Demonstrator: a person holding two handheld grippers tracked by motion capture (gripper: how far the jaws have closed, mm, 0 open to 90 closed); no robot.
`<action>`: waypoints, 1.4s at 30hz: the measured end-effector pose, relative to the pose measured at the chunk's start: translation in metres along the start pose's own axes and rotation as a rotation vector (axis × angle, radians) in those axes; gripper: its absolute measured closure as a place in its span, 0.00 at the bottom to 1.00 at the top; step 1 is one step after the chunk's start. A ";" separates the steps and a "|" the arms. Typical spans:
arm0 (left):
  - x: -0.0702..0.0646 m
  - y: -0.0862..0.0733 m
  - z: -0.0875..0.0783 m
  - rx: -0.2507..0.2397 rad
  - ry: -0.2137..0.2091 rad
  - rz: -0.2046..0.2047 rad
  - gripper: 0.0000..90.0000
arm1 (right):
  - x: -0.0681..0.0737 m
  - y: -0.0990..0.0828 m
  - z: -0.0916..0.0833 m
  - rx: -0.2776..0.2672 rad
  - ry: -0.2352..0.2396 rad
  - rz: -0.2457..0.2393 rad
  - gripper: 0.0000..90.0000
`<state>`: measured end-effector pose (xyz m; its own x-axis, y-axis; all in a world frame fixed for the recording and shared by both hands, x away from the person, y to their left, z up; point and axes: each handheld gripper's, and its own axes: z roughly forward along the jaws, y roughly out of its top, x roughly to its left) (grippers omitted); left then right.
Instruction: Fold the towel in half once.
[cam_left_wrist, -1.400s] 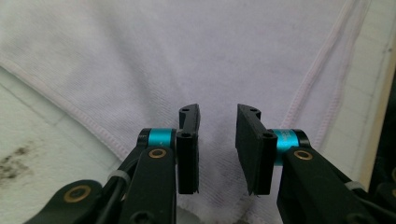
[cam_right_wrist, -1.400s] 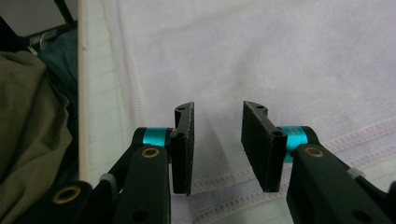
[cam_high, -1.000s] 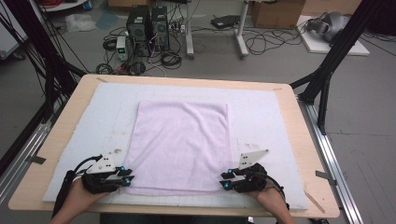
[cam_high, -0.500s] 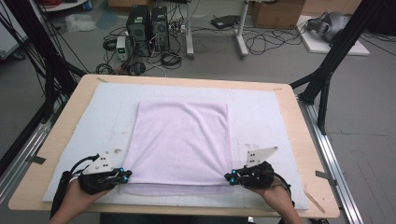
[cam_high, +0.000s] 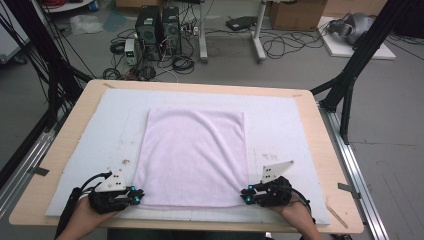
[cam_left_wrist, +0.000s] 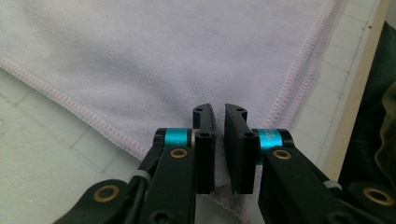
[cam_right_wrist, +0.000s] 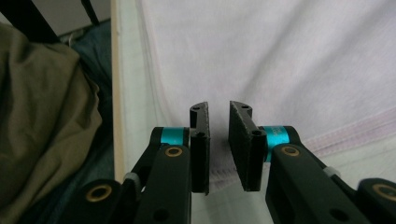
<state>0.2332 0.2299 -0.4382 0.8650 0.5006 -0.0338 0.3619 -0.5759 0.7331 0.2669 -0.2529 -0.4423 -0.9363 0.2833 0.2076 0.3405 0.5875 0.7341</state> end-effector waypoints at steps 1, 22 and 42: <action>0.000 0.000 0.000 -0.003 0.004 0.002 0.89 | -0.001 -0.001 0.001 -0.003 -0.002 0.006 0.84; 0.049 0.045 0.008 -0.180 0.078 -0.090 0.59 | -0.035 0.040 0.000 -0.143 -0.189 0.037 0.47; 0.058 0.044 0.018 -0.176 0.111 -0.093 0.46 | -0.039 0.054 0.011 -0.146 -0.239 0.046 0.34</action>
<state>0.3058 0.2220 -0.4202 0.7839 0.6197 -0.0390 0.3635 -0.4071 0.8379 0.3224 -0.2238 -0.4183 -0.8673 0.4881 0.0976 0.3503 0.4592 0.8164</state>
